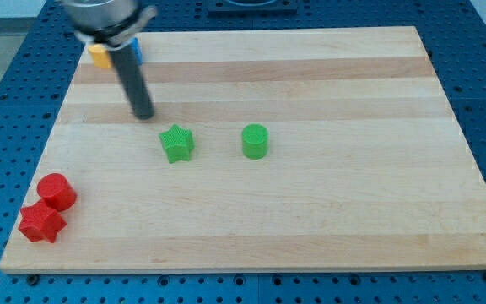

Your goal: Move your arm towards the green star

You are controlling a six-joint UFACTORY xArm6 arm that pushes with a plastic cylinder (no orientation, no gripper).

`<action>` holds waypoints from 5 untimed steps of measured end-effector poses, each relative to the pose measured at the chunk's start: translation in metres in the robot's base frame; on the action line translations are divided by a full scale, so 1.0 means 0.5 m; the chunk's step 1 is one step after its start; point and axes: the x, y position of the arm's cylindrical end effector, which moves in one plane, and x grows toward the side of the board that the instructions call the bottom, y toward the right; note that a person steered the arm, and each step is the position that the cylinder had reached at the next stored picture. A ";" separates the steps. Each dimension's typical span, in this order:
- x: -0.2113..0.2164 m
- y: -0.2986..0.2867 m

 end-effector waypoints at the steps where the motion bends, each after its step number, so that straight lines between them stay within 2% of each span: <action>1: -0.001 0.081; 3: 0.063 0.132; 5: 0.180 0.133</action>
